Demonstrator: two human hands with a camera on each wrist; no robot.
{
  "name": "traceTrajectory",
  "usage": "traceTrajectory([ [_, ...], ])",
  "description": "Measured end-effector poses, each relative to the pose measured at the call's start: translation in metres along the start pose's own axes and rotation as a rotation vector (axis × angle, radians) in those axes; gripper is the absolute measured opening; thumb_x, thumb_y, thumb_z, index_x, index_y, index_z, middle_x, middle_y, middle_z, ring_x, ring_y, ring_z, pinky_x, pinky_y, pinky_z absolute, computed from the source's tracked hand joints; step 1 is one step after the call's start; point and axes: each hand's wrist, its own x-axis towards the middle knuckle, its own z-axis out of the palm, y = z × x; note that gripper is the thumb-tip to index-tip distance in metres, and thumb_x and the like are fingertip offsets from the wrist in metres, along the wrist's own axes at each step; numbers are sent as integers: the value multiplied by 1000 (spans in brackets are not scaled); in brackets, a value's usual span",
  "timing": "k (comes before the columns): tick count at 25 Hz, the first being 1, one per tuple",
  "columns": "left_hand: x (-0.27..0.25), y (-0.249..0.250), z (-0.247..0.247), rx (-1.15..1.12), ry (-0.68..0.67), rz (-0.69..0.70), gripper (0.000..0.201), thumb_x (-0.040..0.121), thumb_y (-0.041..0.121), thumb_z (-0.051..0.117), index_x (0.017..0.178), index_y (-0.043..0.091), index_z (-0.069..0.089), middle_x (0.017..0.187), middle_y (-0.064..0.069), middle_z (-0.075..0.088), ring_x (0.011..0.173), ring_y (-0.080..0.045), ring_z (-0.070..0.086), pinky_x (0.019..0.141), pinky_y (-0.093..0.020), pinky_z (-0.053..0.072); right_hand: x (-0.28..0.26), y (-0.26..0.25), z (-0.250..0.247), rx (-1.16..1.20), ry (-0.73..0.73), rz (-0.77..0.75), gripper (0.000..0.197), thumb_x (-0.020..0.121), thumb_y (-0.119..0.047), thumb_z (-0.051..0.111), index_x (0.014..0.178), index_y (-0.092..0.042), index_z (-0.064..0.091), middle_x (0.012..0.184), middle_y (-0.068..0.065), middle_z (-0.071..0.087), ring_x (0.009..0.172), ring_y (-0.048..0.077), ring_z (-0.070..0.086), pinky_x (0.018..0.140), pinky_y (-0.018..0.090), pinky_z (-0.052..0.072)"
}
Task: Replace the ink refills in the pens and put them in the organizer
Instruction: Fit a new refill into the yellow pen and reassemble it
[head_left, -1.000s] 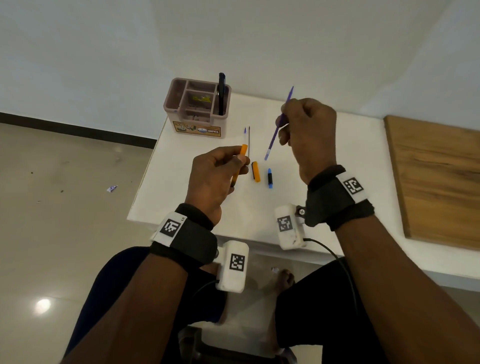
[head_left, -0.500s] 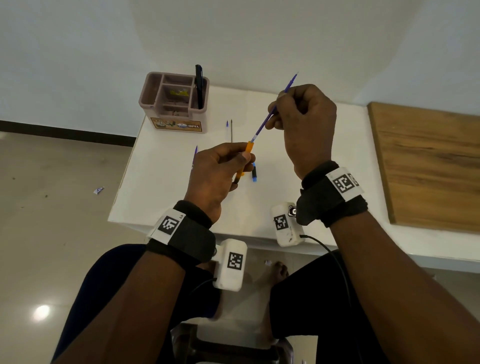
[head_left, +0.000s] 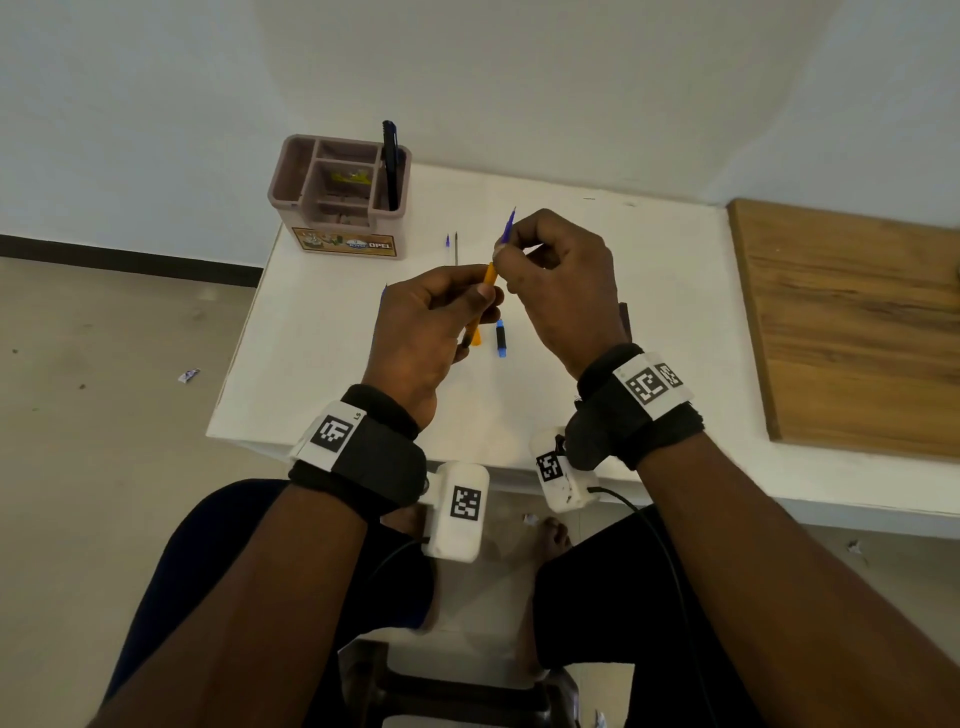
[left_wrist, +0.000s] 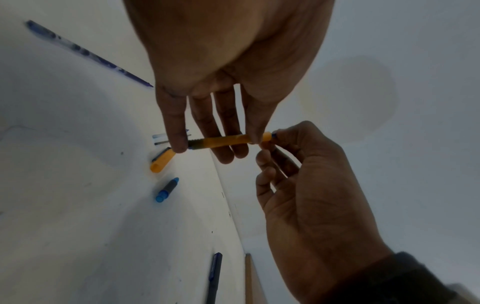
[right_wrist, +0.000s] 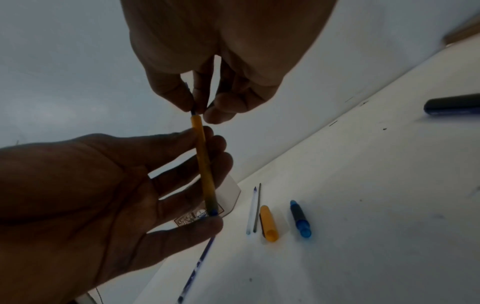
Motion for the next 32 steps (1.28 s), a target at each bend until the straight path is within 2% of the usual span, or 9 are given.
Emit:
traceTrajectory([
  [2, 1, -2, -2, 0, 11, 2, 27, 101, 26, 66, 127, 19, 71, 110, 0, 79, 105, -14, 75, 99, -52, 55, -1, 1, 2, -14, -10, 16, 8, 94, -15, 66, 97, -10, 72, 93, 1, 75, 77, 14, 70, 70, 19, 55],
  [6, 2, -6, -6, -37, 46, -8, 21, 100, 24, 67, 120, 24, 74, 105, 4, 81, 102, -13, 76, 95, -48, 57, 9, 15, -1, 36, -9, 239, 20, 99, -24, 59, 111, -13, 71, 103, 0, 74, 83, 16, 71, 79, 33, 59],
  [10, 3, -7, -11, -65, 50, -12, 21, 100, 22, 68, 119, 25, 74, 105, 3, 81, 103, -13, 77, 90, -45, 56, 9, 43, 11, -566, -293, 265, 34, 98, -36, 65, 124, -14, 64, 122, 7, 68, 109, 25, 66, 95, 38, 55],
  [15, 6, -7, -9, -65, 40, -4, 22, 99, 21, 68, 120, 23, 74, 106, 2, 81, 103, -14, 77, 89, -44, 56, 3, 48, 33, -739, -367, 242, 31, 99, -26, 67, 125, -10, 60, 123, 11, 65, 107, 28, 62, 92, 36, 51],
  [18, 6, -2, -2, -28, 24, 7, 22, 99, 22, 67, 120, 23, 74, 104, 3, 81, 100, -12, 77, 86, -41, 57, -7, 34, 22, -551, -269, 258, 34, 97, -23, 68, 128, -11, 61, 117, 7, 69, 101, 20, 64, 88, 32, 51],
  [21, 0, 3, 3, 9, 18, 0, 23, 100, 23, 67, 122, 24, 74, 103, 5, 81, 100, -12, 76, 86, -39, 58, -6, 8, -12, -105, 17, 201, 28, 96, -16, 63, 123, -18, 68, 94, 2, 77, 83, 14, 76, 87, 35, 61],
  [24, -16, 7, 9, -13, 51, -26, 22, 99, 24, 68, 121, 23, 74, 103, 5, 81, 101, -15, 76, 84, -37, 57, -7, -16, -45, 233, 204, 152, 25, 98, -11, 60, 119, -19, 69, 96, 6, 77, 84, 15, 79, 89, 39, 63],
  [27, -37, 10, 17, 5, 52, -19, 23, 99, 22, 68, 121, 21, 74, 105, 3, 80, 99, -13, 76, 76, -27, 53, -22, -32, -60, 299, 212, 85, 24, 99, -9, 61, 122, -13, 69, 103, 11, 76, 86, 18, 80, 90, 36, 62],
  [32, -53, 5, 29, 110, 27, 69, 23, 99, 24, 68, 122, 21, 75, 104, 5, 80, 92, -7, 76, 79, -24, 51, -45, -37, -68, 189, 202, -12, 26, 101, -12, 62, 125, -14, 69, 104, -2, 74, 87, 15, 78, 91, 40, 62],
])
